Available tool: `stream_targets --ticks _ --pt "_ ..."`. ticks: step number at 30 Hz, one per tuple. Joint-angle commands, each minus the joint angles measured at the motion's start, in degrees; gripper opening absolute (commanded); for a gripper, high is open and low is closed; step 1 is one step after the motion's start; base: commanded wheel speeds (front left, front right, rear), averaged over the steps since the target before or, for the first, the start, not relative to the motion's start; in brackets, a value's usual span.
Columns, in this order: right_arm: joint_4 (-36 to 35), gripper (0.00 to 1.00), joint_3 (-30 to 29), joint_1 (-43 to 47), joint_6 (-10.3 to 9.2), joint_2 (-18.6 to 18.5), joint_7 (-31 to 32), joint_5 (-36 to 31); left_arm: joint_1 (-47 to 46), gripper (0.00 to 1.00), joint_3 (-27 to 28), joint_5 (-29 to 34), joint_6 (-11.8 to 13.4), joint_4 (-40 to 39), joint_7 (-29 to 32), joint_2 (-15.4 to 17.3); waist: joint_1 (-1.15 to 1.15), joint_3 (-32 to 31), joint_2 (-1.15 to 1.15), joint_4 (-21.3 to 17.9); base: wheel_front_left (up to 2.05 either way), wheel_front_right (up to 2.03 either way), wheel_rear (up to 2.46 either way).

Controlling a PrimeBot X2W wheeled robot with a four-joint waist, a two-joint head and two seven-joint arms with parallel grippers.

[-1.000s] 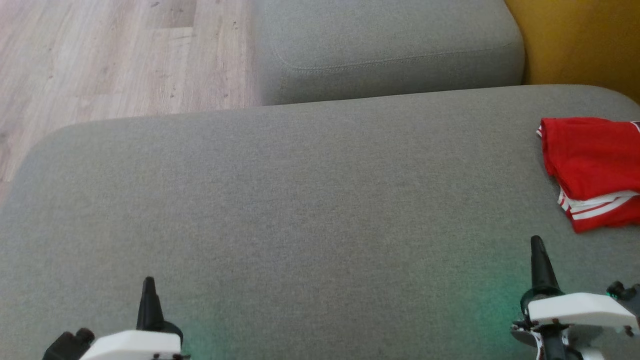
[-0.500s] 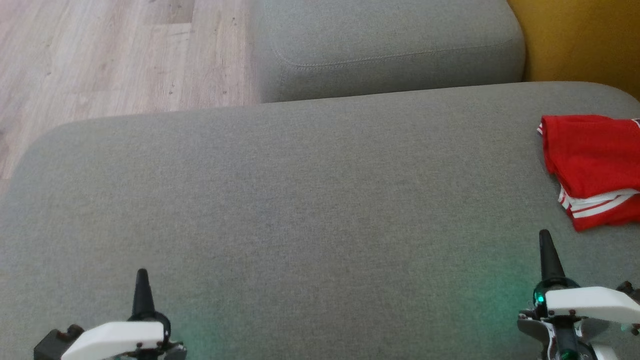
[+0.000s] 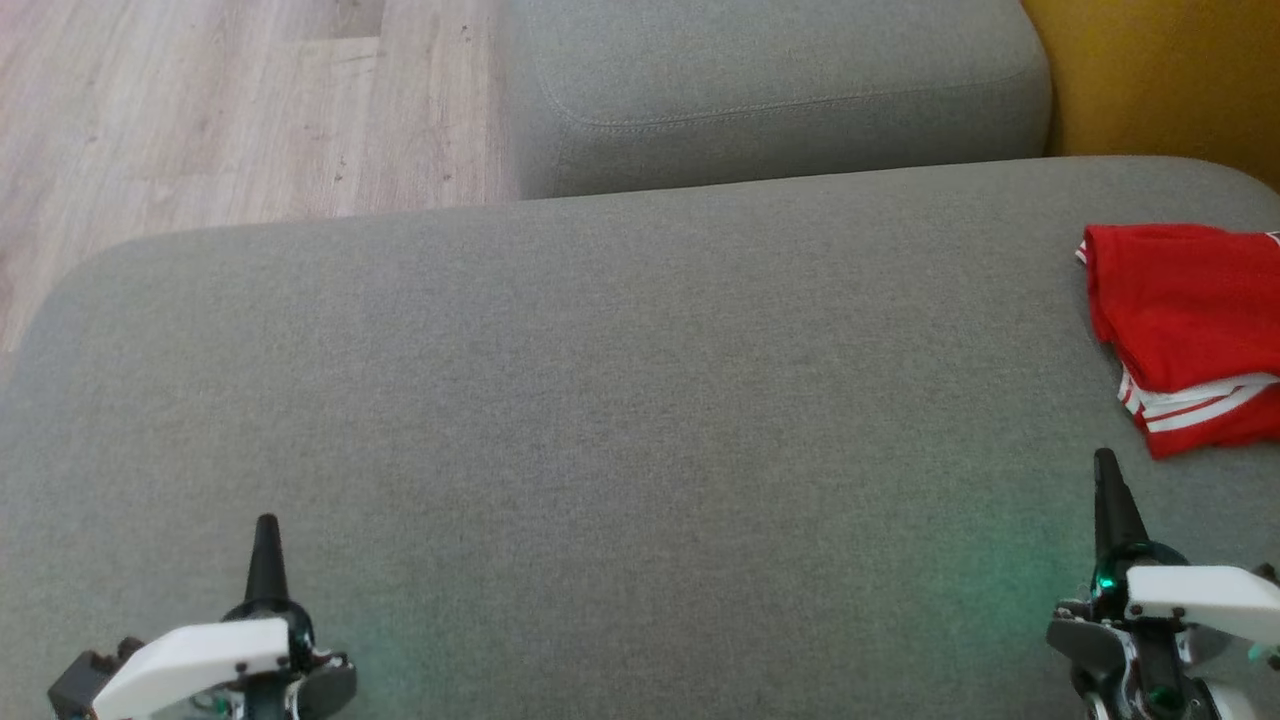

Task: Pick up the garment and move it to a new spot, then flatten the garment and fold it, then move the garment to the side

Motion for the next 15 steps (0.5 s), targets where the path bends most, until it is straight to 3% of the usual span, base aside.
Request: stream_targets --ticks 1,15 --pt "-2.3 0.0 0.7 -3.8 -0.04 -1.1 0.7 2.1 -3.4 0.0 2.4 -1.7 -0.5 -1.4 0.4 0.8 0.0 0.0 0.0 0.0 0.0 0.0 0.0" --pt "-2.5 0.0 -0.7 -5.1 -0.04 -1.0 3.1 12.0 -5.5 0.0 4.7 -10.6 -2.3 -0.8 2.9 0.6 0.0 0.5 0.0 -0.1 0.0 0.0 0.0"
